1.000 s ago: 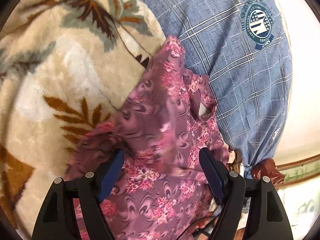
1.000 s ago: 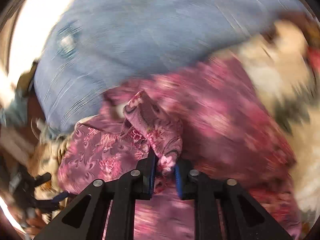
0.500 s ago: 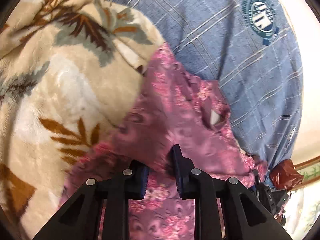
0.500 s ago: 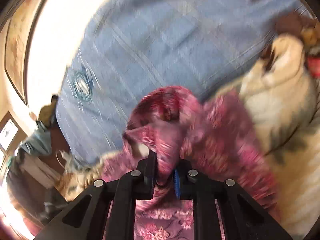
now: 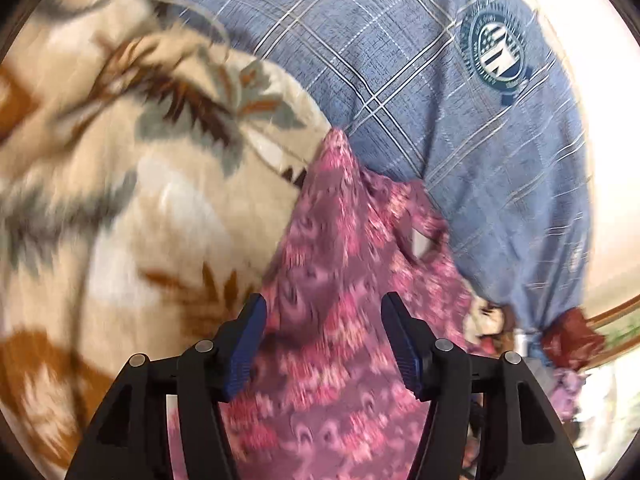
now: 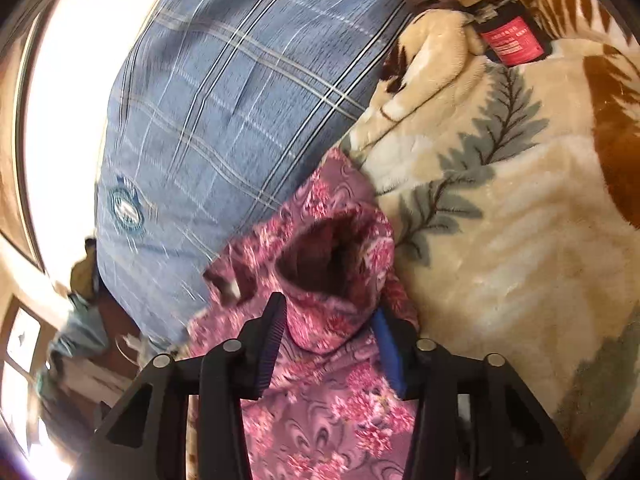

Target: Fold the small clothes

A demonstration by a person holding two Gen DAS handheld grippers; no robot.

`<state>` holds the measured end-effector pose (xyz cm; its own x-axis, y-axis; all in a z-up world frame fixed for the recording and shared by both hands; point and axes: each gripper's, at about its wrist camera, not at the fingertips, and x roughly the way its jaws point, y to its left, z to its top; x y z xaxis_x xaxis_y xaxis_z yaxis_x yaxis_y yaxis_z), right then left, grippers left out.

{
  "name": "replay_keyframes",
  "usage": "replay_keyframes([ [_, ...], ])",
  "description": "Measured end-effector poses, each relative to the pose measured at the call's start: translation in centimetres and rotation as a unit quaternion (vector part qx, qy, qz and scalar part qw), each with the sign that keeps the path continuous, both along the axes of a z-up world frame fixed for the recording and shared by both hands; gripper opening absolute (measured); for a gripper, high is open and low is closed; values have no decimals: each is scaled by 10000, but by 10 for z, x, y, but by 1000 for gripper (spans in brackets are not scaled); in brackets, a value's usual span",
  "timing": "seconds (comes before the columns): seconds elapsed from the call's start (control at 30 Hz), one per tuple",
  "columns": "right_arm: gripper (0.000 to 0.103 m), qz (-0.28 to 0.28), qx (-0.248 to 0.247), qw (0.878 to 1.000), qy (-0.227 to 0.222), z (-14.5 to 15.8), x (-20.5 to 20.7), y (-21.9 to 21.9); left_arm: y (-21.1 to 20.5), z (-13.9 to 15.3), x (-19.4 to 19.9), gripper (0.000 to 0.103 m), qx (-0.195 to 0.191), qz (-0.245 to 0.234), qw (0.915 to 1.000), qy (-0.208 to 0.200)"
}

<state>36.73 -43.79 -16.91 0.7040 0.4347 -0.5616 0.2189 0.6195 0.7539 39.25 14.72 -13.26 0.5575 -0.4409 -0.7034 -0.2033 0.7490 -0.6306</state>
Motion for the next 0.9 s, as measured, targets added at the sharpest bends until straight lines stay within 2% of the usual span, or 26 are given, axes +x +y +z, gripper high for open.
replay_keyframes([
  [0.13,56,-121,36,9999,-9,-4,7,5,-26,-20,47,60,333,-441,9976,419],
  [0.17,56,-156,-9,9999,10,-5,9,7,-33,-28,58,57,377,-477,9966,551],
  [0.2,53,-165,-166,9996,131,-6,14,9,-39,-36,68,45,412,-514,9957,646],
  [0.27,17,42,-244,9995,194,0,26,16,-45,-43,80,13,686,-462,9936,766],
  [0.3,10,153,-153,9998,27,10,35,21,-44,-41,86,11,732,-423,9936,747],
  [0.33,10,187,-55,9995,-268,22,37,23,-39,-37,86,8,659,-282,9955,617],
  [0.37,10,229,64,9972,-714,38,38,25,-33,-31,85,7,606,-99,9972,432],
  [0.43,9,233,-158,9934,-1116,57,41,25,-22,-24,81,7,836,108,9961,264],
  [0.5,9,211,-393,9957,-809,44,48,20,-20,-30,84,6,1255,105,9912,401],
  [0.53,10,245,-495,9977,-405,27,51,16,-18,-36,85,6,1328,67,9897,531],
  [0.57,10,289,-687,9972,51,8,51,13,-15,-43,85,6,1356,24,9883,694],
  [0.63,10,406,-967,9931,532,-16,41,10,-5,-48,83,6,1274,155,9887,781],
  [0.7,10,323,-842,9955,299,-16,26,4,10,-48,79,6,907,364,9924,752],
  [0.73,17,271,-868,9955,281,-11,22,3,13,-47,76,6,753,387,9936,744],
  [0.8,21,182,-1011,9945,213,1,17,3,8,-40,72,8,542,220,9961,659],
  [0.87,22,30,-1172,9931,75,15,11,5,-2,-32,66,16,517,-101,9972,533],
  [0.9,22,-39,-1208,9926,-78,23,12,7,-9,-30,61,26,581,-271,9968,477],
])
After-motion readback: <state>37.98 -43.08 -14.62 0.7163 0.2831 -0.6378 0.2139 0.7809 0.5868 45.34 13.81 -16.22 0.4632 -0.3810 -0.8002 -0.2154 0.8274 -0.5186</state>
